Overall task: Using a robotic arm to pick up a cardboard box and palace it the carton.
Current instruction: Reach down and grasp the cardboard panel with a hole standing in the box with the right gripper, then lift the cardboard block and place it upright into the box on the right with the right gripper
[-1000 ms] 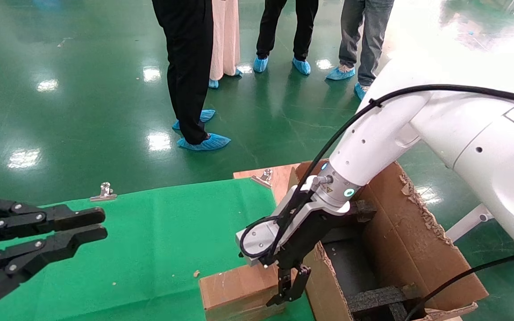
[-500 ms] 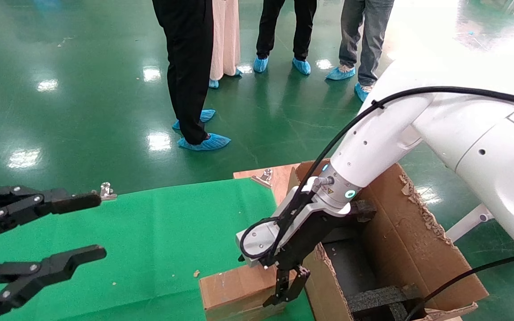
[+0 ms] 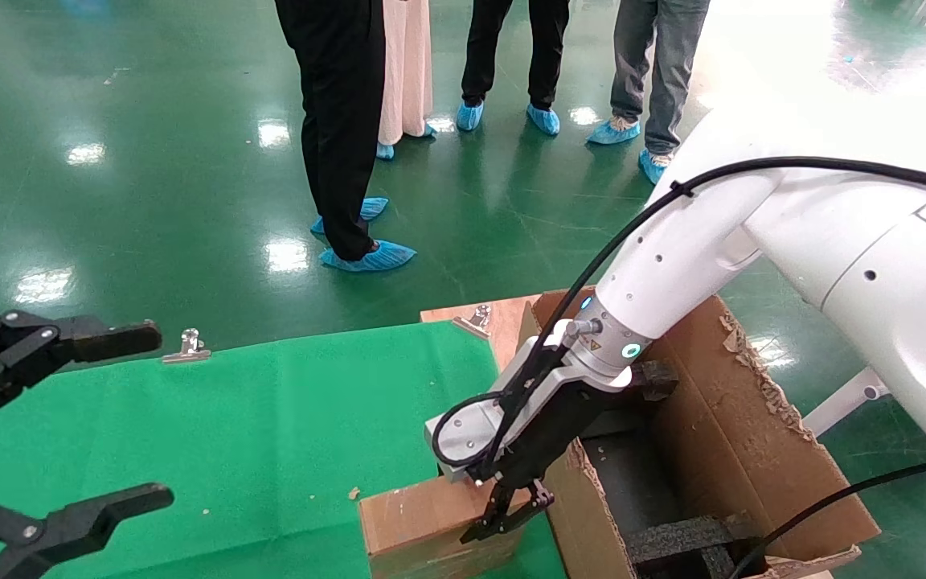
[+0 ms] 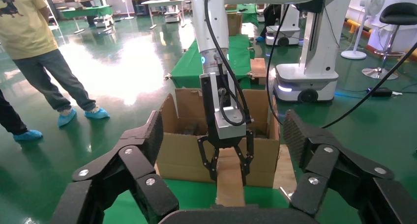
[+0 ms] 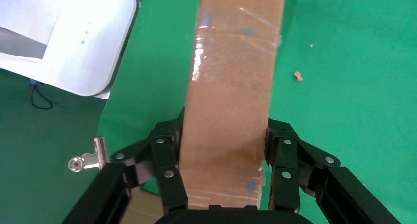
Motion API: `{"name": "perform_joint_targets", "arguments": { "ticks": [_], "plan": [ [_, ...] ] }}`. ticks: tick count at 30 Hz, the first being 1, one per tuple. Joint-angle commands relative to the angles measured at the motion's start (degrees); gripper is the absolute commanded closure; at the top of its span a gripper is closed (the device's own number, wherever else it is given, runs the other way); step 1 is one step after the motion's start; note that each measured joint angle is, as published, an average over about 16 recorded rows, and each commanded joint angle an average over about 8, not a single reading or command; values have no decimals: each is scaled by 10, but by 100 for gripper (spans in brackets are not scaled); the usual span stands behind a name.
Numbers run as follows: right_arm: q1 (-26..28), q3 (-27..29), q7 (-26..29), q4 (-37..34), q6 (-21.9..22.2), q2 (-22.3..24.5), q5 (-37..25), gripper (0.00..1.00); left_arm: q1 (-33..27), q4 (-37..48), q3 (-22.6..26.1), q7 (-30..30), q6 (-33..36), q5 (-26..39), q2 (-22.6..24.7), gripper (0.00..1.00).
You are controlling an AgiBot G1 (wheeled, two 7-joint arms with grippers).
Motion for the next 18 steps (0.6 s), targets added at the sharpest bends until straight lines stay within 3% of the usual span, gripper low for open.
{"name": "perform_joint_targets", "arguments": {
  "ticks": [1, 13, 18],
  "plan": [
    [0, 0, 0, 0, 0, 0, 0, 100, 0, 0, 0, 0, 0, 0, 0, 0],
    [2, -2, -2, 3, 4, 4, 4, 100, 0, 0, 0, 0, 0, 0, 0, 0],
    [30, 1, -12, -1, 3, 22, 20, 100, 0, 0, 0, 0, 0, 0, 0, 0]
  ]
}}
